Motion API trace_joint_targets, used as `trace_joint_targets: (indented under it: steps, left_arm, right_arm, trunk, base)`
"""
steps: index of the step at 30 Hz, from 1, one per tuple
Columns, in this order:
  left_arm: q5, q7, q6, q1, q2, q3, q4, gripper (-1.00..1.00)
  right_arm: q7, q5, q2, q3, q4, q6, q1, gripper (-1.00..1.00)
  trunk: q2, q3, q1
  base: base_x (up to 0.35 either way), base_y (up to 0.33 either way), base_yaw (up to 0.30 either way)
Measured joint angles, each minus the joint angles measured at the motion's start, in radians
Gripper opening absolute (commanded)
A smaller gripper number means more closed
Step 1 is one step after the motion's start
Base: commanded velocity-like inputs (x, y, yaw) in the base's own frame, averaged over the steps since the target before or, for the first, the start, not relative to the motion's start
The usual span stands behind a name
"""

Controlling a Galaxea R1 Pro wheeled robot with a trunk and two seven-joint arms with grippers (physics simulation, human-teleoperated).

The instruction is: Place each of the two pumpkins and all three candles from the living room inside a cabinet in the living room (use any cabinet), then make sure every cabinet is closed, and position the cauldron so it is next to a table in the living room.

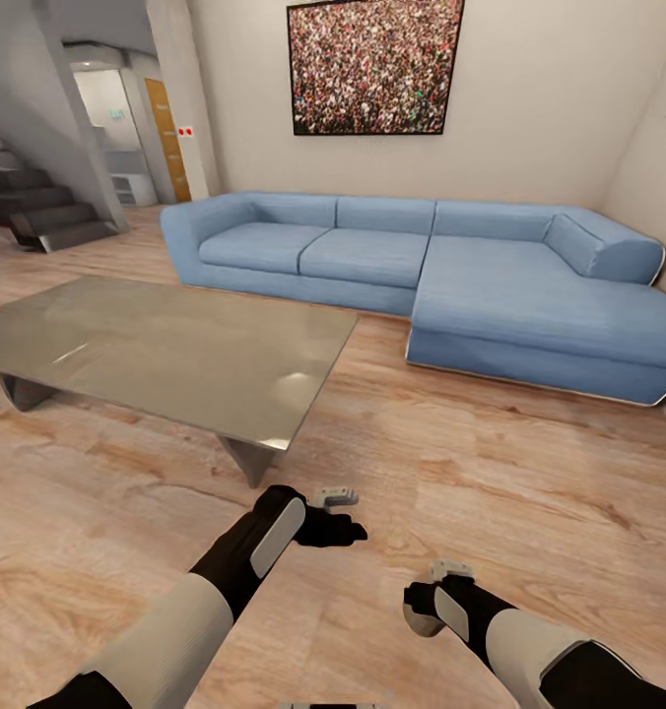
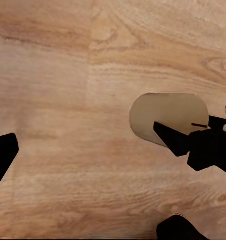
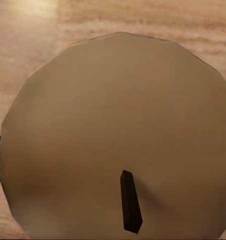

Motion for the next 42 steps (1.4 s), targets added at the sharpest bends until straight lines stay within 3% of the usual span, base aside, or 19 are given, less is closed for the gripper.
trace_joint_targets:
  steps: [18, 24, 42]
  left_arm:
    - [0.000, 0.001, 0.000, 0.000, 0.000, 0.000, 0.000, 1.00]
    - [0.000, 0.002, 0.000, 0.000, 0.000, 0.000, 0.000, 1.00]
    - [-0.005, 0.011, -0.003, 0.000, 0.000, -0.001, 0.001, 1.00]
  right_arm:
    - [0.000, 0.001, 0.000, 0.000, 0.000, 0.000, 0.000, -1.00]
    - [0.000, 0.000, 0.001, 0.000, 0.000, 0.000, 0.000, -1.00]
    - [0.001, 0.001, 0.001, 0.001, -0.001, -0.001, 0.000, -1.00]
  trunk:
    - [0.000, 0.014, 0.000]
    - [0.000, 0.019, -0.001]
    - [0.004, 0.097, -0.009]
  base:
    - [-0.310, 0.000, 0.266]
    - [-0.072, 0.000, 0.264]
    - [-0.002, 0.000, 0.210]
